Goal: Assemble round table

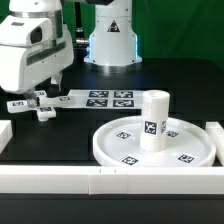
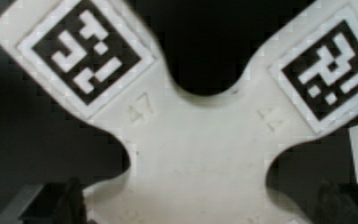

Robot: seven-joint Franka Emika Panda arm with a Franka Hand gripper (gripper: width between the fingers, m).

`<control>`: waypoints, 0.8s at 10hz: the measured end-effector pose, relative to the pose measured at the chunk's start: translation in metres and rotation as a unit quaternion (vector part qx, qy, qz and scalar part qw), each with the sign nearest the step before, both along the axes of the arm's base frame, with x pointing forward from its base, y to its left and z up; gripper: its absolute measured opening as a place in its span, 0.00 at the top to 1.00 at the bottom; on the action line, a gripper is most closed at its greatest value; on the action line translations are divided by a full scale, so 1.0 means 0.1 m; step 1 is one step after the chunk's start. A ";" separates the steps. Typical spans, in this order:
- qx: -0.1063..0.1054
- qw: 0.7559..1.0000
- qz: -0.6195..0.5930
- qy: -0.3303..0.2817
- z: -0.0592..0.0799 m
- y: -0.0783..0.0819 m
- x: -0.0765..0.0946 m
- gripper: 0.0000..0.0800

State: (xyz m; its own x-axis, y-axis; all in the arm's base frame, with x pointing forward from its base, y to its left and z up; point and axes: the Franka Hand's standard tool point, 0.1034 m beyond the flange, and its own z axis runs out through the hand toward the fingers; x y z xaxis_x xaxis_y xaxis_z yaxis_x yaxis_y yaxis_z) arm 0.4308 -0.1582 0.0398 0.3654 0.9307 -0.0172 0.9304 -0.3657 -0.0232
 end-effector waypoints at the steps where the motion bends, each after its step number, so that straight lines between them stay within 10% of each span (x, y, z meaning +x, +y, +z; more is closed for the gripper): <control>1: 0.000 1.000 0.000 0.000 0.00 0.00 0.00 0.19; 8: 0.000 1.000 -0.010 0.003 -0.04 -0.06 -0.02 0.19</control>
Offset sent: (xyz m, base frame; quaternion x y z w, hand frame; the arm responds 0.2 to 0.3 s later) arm 0.0047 -0.0115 0.0005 -0.0026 -0.0024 0.0022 1.0000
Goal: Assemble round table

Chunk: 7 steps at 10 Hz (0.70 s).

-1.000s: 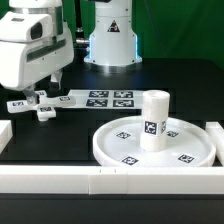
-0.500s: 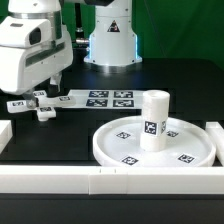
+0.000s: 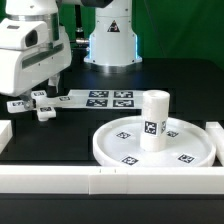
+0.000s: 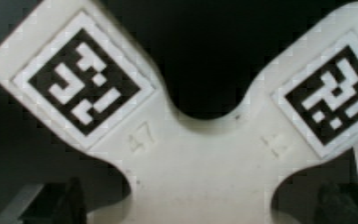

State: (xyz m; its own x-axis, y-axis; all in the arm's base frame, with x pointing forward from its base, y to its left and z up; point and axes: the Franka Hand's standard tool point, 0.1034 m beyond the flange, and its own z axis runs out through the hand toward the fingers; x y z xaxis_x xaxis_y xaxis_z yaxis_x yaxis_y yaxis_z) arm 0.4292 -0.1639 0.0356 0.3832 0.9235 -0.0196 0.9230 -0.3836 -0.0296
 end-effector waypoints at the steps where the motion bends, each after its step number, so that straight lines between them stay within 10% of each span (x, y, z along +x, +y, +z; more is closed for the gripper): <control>1: 0.000 1.000 0.000 0.001 -0.01 0.00 0.00 0.19; 7: 0.001 1.000 -0.006 0.005 -0.10 0.00 -0.05 0.19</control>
Offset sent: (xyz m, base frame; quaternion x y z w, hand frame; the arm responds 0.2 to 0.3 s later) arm 0.0079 -0.0019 -0.0022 -0.0141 0.0010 0.0358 0.9993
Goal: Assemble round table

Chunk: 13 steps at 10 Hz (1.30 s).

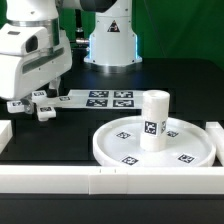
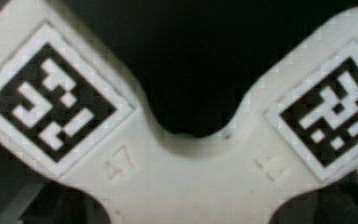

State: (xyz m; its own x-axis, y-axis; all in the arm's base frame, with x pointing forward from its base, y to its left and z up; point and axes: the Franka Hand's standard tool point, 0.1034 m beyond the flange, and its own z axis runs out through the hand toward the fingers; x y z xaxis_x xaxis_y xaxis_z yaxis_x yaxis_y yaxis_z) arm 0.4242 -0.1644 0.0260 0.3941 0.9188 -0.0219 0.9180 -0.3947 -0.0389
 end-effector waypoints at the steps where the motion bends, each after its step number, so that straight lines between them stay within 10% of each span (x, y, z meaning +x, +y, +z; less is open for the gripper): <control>1: 0.000 1.000 -0.001 0.001 -0.01 0.00 -0.01 0.19; 3: 0.001 1.000 -0.001 0.002 -0.02 0.00 -0.02 0.22; 4: 0.001 1.000 -0.001 0.002 -0.02 0.00 -0.02 0.42; 9: 0.005 1.000 0.000 0.011 0.02 0.00 0.00 0.45; 13: 0.010 0.999 -0.034 0.016 0.42 0.50 0.18 0.45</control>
Offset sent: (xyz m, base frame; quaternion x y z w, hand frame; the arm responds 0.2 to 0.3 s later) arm 0.0018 0.0005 0.0016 -0.0022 -0.0014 -0.0060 1.0000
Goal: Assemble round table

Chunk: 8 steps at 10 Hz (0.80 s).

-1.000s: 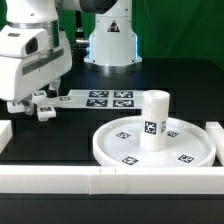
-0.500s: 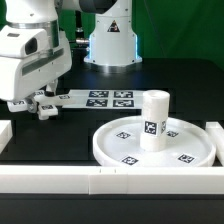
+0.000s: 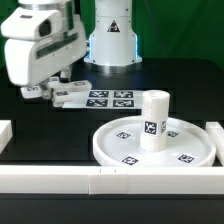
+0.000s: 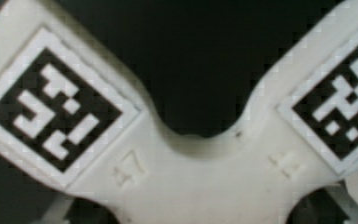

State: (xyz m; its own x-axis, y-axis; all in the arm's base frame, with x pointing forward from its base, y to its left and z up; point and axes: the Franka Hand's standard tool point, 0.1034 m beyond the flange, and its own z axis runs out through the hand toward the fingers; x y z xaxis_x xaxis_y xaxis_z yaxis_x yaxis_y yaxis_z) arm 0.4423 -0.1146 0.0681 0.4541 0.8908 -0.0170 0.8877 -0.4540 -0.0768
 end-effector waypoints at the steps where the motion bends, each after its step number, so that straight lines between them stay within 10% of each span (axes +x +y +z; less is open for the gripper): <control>1: 0.001 1.000 -0.012 0.005 0.15 0.20 0.08 0.45; 5: 0.005 0.998 -0.059 0.012 0.54 0.78 0.67 0.44; 8: 0.016 0.993 -0.116 0.017 0.71 0.83 1.10 0.44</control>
Offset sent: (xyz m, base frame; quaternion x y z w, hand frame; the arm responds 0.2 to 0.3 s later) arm 0.0496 0.0448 0.0300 0.0101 -0.0061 0.0639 0.9979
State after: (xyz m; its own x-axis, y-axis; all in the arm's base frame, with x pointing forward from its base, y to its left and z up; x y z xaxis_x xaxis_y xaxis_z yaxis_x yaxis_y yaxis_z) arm 0.5523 -0.0320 0.1390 0.6470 0.7624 -0.0096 0.7560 -0.6431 -0.1216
